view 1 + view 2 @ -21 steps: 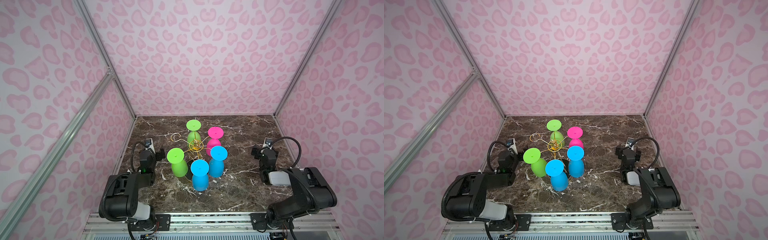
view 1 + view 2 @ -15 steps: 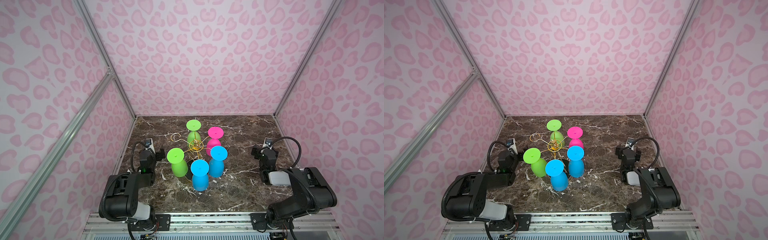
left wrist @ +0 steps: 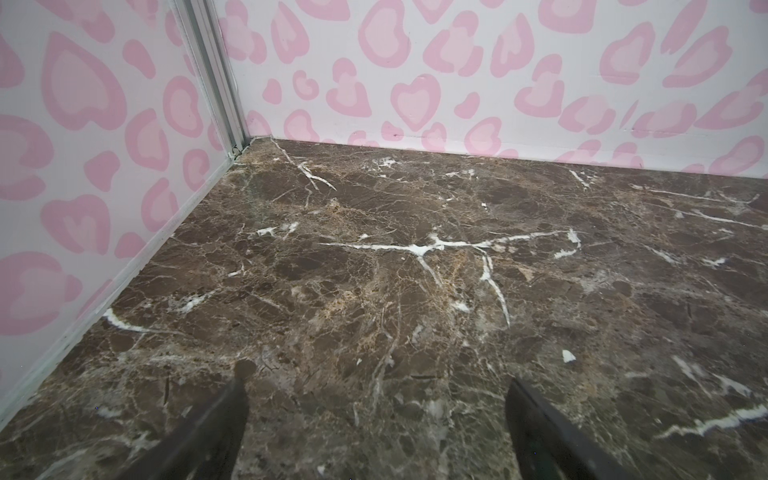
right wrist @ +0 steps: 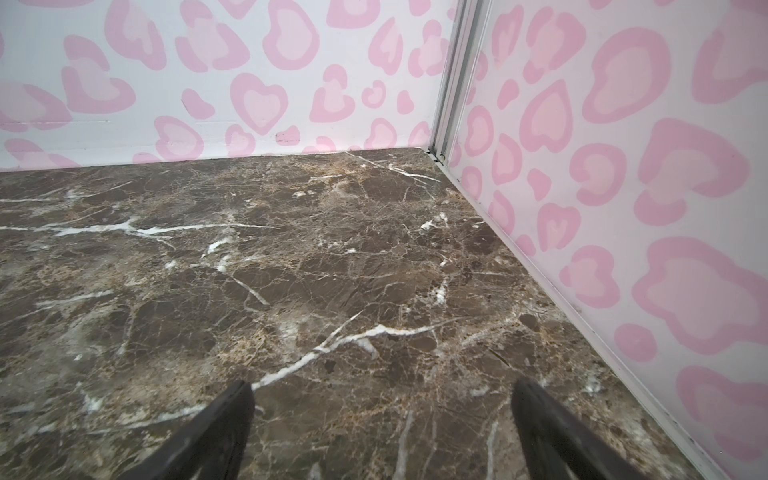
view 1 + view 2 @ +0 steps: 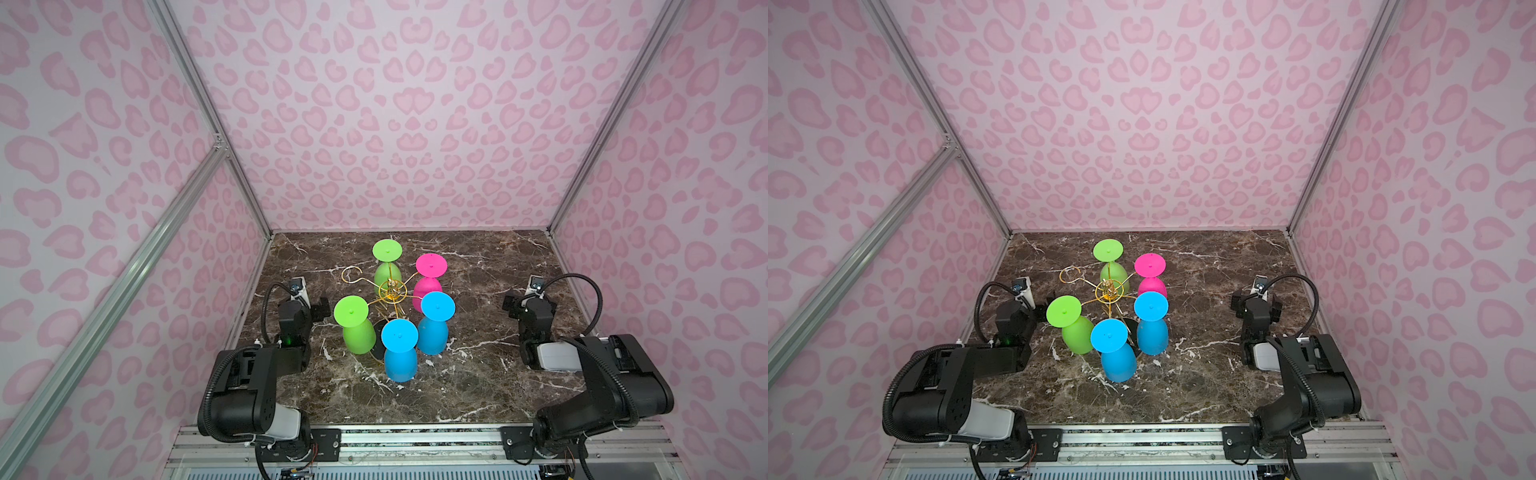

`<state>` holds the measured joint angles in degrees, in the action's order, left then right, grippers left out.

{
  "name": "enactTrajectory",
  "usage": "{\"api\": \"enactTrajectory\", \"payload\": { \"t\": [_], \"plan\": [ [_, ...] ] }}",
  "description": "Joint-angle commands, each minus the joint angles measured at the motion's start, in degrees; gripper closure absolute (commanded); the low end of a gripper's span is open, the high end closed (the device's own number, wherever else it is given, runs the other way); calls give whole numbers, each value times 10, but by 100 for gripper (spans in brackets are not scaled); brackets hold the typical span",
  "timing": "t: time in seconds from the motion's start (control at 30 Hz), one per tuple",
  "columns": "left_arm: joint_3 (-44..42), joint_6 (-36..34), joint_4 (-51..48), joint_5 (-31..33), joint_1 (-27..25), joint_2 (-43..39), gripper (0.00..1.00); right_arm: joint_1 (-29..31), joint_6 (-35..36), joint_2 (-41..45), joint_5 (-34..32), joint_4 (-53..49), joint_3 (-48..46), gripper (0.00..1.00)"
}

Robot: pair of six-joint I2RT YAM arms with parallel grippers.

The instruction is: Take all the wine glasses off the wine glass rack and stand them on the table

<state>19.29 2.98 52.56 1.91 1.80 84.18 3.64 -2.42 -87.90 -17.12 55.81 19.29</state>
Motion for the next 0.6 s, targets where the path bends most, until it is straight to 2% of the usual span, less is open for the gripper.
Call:
{"api": "enactTrajectory", "payload": {
  "t": [0.0, 0.07, 0.17, 0.23, 0.27, 0.33, 0.43, 0.5, 0.57],
  "plan": [
    [2, -3, 16, -1, 0, -2, 3, 0, -3, -3, -11, 0, 1, 2],
    [5, 10, 7, 31, 0, -12, 2, 0, -3, -1, -11, 1, 0, 2],
    [24, 43, -81, 117, 0, -77, 2, 3, 7, 5, -20, 14, 5, 2],
    [27, 59, -115, 151, -1, -123, 2, 15, 15, 45, -40, -100, 52, 2],
    [25, 89, -126, 179, -1, -152, 2, 25, 21, 68, -53, -174, 85, 2],
    [29, 144, -156, 211, 0, -206, 2, 39, -52, 112, -88, -324, 155, 2],
    [65, 170, -232, 192, 0, -272, 2, 12, -234, 163, 16, -493, 245, 2],
    [96, 188, -301, 183, 1, -310, 2, -37, -276, 188, 210, -551, 275, 2],
    [114, 214, -351, 174, 2, -345, 2, -79, -327, 222, 351, -534, 261, 2]
  ]
}}
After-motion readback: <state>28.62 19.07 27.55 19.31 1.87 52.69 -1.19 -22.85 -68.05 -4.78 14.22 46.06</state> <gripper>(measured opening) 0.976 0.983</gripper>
